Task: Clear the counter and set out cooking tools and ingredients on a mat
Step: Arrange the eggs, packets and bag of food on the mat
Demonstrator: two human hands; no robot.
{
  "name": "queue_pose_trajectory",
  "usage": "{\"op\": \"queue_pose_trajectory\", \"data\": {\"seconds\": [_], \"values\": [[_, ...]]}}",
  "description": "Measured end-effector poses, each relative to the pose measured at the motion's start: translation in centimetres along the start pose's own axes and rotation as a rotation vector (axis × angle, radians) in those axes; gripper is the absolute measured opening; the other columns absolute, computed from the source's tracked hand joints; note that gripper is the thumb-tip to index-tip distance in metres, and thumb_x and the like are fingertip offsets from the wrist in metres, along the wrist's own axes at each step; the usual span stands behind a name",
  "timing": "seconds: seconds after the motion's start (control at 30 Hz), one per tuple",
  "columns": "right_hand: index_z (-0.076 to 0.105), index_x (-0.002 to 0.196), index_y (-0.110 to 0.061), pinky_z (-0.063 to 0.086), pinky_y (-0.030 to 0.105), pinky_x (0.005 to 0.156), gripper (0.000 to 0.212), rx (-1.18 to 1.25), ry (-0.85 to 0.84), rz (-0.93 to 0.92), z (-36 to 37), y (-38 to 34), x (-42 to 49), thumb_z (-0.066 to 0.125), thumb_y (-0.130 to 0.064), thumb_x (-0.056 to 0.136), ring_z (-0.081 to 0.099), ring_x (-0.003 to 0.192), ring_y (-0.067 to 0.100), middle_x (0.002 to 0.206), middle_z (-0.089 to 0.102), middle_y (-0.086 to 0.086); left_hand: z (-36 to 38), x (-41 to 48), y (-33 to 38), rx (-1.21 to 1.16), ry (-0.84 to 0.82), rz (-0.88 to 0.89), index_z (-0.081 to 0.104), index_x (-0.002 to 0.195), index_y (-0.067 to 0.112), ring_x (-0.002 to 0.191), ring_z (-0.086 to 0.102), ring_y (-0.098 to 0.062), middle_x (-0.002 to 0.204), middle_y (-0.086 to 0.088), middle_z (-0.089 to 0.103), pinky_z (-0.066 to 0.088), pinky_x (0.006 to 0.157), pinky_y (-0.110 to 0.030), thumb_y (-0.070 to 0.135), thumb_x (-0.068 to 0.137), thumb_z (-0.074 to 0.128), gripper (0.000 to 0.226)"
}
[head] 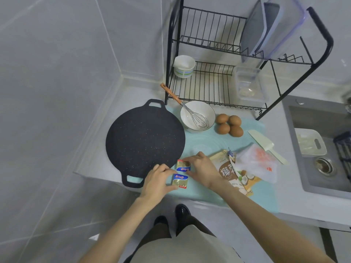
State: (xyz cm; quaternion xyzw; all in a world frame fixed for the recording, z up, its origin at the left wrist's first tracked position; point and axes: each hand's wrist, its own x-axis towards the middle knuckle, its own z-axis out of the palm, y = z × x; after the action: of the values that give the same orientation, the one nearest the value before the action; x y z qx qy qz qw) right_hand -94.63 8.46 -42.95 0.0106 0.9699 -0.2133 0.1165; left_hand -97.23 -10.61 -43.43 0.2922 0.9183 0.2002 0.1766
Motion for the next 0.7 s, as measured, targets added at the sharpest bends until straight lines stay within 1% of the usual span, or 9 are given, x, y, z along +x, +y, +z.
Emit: {"op": "queue_pose_trajectory", "data": {"seconds": [0.13, 0.33, 0.47, 0.57, 0.7], "values": [[0.056, 0.129, -0.023, 0.040, 0.030, 0.088, 0.042, -0.008, 0.008, 0.010, 0.3, -0.3, -0.4, 0.061, -0.026, 0.088, 0.044, 0.101, 0.019, 0.118, 0.065, -0.003, 0.3, -0.5, 0.0, -0.004, 0.012, -0.014, 0.056, 0.129, 0.030, 0.104, 0.045, -0.007, 0.116, 0.010, 0.055, 0.036, 0.085, -0.017, 0.047, 0.079, 0.069, 0.055], [0.055, 0.129, -0.023, 0.040, 0.031, 0.088, 0.042, -0.002, 0.012, 0.041, 0.4, -0.8, -0.7, 0.061, -0.027, 0.087, 0.045, 0.101, 0.019, 0.119, 0.063, -0.002, 0.4, -0.9, 0.1, -0.010, 0.055, -0.052, 0.058, 0.126, 0.031, 0.103, 0.046, -0.007, 0.114, 0.013, 0.057, 0.040, 0.080, -0.019, 0.049, 0.075, 0.072, 0.055], [0.056, 0.128, -0.023, 0.041, 0.032, 0.090, 0.041, 0.015, 0.032, 0.057, 0.4, -0.9, -1.0, 0.062, -0.025, 0.087, 0.048, 0.103, 0.020, 0.120, 0.063, -0.002, 0.4, -1.2, 0.2, -0.014, 0.075, -0.058, 0.057, 0.125, 0.031, 0.104, 0.046, -0.007, 0.114, 0.014, 0.056, 0.042, 0.079, -0.020, 0.049, 0.074, 0.073, 0.057], [0.057, 0.128, -0.018, 0.043, 0.036, 0.093, 0.042, 0.044, 0.074, 0.083, 0.1, -0.8, -1.6, 0.063, -0.024, 0.087, 0.050, 0.110, 0.024, 0.126, 0.061, 0.002, 0.3, -1.3, 0.2, -0.041, 0.095, -0.042, 0.058, 0.125, 0.029, 0.104, 0.047, -0.008, 0.113, 0.013, 0.056, 0.043, 0.081, -0.022, 0.050, 0.072, 0.074, 0.059], [0.058, 0.127, -0.016, 0.040, 0.038, 0.100, 0.040, 0.073, 0.156, 0.116, -0.7, -0.2, -2.9, 0.062, -0.019, 0.087, 0.050, 0.117, 0.027, 0.129, 0.060, 0.004, -0.1, -1.2, 0.8, -0.064, 0.123, 0.000, 0.060, 0.119, 0.027, 0.098, 0.047, -0.009, 0.109, 0.011, 0.056, 0.042, 0.077, -0.022, 0.055, 0.072, 0.072, 0.056]]}}
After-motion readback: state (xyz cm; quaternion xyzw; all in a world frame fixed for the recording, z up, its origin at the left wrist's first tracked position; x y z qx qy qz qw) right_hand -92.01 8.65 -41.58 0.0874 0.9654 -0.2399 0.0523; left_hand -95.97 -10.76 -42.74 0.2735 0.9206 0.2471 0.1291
